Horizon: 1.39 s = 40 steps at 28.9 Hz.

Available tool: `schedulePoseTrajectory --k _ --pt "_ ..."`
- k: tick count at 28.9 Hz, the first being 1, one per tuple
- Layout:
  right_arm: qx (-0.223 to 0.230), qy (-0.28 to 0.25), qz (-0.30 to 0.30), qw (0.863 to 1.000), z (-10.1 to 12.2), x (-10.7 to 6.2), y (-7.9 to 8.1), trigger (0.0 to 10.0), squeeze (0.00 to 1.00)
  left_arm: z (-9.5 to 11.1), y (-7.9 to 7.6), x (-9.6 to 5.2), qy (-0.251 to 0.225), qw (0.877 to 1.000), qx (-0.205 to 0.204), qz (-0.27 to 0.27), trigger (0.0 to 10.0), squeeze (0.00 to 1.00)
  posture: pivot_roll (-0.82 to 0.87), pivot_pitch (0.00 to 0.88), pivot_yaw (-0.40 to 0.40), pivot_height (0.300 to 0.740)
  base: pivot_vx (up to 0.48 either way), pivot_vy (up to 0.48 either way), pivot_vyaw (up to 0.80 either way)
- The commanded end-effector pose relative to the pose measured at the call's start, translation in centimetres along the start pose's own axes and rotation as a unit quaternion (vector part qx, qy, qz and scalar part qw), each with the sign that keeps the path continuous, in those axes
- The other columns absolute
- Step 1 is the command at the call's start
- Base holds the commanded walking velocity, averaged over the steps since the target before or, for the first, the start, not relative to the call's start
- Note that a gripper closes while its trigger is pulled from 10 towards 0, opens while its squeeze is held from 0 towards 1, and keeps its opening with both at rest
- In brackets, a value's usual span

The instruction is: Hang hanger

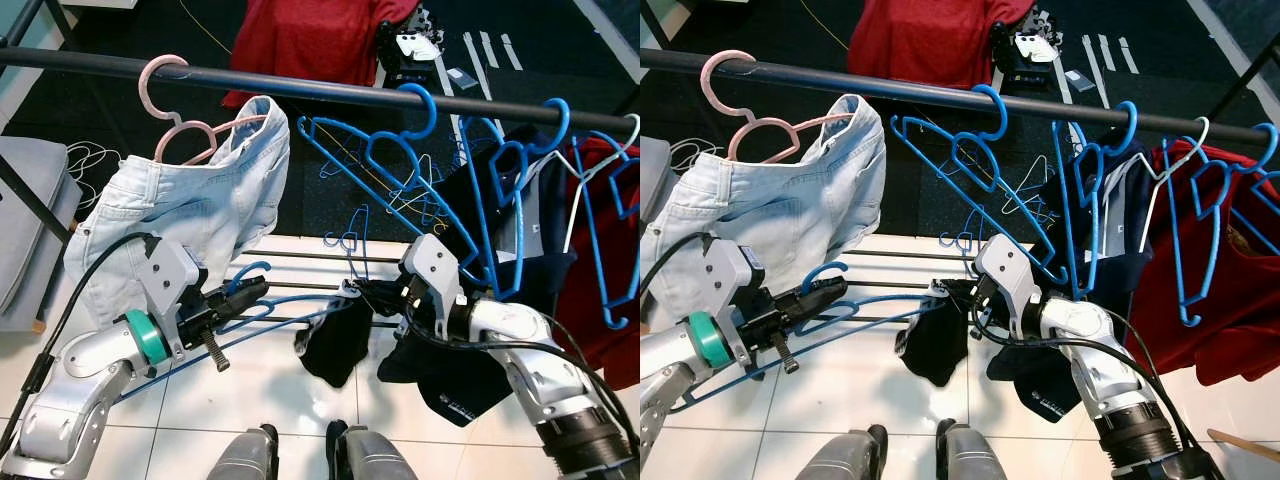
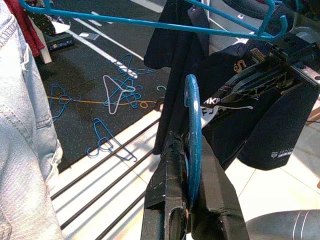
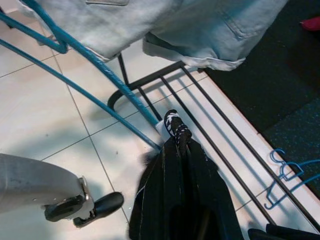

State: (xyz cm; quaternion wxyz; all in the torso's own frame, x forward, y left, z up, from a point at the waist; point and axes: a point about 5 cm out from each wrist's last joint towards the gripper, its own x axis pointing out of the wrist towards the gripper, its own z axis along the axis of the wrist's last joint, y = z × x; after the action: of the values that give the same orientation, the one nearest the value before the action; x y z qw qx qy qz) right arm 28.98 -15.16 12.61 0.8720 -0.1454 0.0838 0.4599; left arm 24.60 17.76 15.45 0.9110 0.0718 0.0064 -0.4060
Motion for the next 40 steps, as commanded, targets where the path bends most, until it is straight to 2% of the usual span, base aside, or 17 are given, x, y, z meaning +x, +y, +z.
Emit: schedulePoseTrajectory --k 1,6,9,12,15,19,26,32,40 --pt "0.000 0.012 0.008 1.000 -0.5 -0.3 0.3 10.0 0.00 -0.3 -0.2 -0.2 0.006 1.000 -0.003 -0.008 10.0 0.00 -0.07 0.138 -0.028 0.740 0.000 0.000 0.00" --pt "-0.011 0.018 0.017 1.000 -0.6 -0.3 0.5 10.0 0.00 -0.2 -0.7 -0.5 0.003 0.999 -0.018 -0.032 10.0 0.00 -0.07 0.138 -0.028 0.740 0.000 0.000 0.00" --pt "-0.026 0.020 0.020 0.999 -0.8 -0.2 0.5 10.0 0.00 0.4 -2.0 -1.6 -0.007 0.995 -0.052 -0.083 10.0 0.00 -0.06 0.147 -0.032 0.740 0.000 0.000 0.00" --pt "-0.026 0.018 0.021 0.999 -0.7 -0.2 0.5 10.0 0.00 0.3 -1.9 -2.0 -0.001 0.995 -0.049 -0.081 10.0 0.00 -0.06 0.147 -0.032 0.740 0.000 0.000 0.00" --pt "-0.024 0.014 0.039 0.999 -0.6 -0.5 0.9 10.0 0.00 0.0 -1.1 -2.2 0.009 0.998 -0.031 -0.055 10.0 0.00 -0.06 0.147 -0.037 0.740 0.000 0.000 0.00" --pt "-0.026 0.009 0.085 0.996 -0.2 -1.1 1.8 10.0 0.00 -0.1 -0.5 -2.0 0.008 0.999 -0.022 -0.038 10.0 0.00 -0.06 0.145 -0.036 0.740 0.000 0.000 0.00" --pt "-0.026 -0.007 0.089 0.996 0.4 -0.8 2.0 10.0 0.00 -0.2 -1.0 -1.3 0.006 0.999 -0.028 -0.042 10.0 0.00 -0.07 0.145 -0.034 0.740 0.000 0.000 0.00" --pt "-0.035 0.002 0.102 0.994 0.2 -1.2 2.1 10.0 0.00 -0.1 -0.6 -1.6 0.010 0.999 -0.025 -0.034 10.0 0.00 -0.06 0.146 -0.037 0.740 0.000 0.000 0.00" --pt "-0.056 -0.011 0.093 0.994 0.7 -0.7 2.0 10.0 0.00 0.5 -1.8 -1.3 -0.024 0.995 -0.075 -0.065 10.0 0.00 -0.06 0.146 -0.035 0.740 0.000 0.000 0.00"
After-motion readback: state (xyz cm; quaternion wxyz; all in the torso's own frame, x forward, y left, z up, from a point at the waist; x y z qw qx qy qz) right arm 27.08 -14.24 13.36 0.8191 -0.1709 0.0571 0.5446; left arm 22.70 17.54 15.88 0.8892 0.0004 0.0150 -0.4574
